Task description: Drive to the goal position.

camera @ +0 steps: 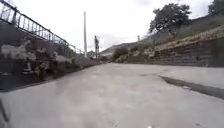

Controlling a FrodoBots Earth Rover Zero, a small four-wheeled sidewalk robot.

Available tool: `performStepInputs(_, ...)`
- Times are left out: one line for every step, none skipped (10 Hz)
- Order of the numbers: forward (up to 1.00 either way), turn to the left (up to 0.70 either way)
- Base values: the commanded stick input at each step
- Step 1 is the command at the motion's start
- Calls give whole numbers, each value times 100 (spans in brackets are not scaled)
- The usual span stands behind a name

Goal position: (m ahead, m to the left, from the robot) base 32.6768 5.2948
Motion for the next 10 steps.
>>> performStepInputs(70,0)
performStepInputs(70,0)
performStepInputs(70,0)
performStepInputs(70,0)
performStepInputs(70,0)
performStepInputs(70,0)
performStepInputs(70,0)
performStepInputs(70,0)
performStepInputs(70,0)
performStepInputs(70,0)
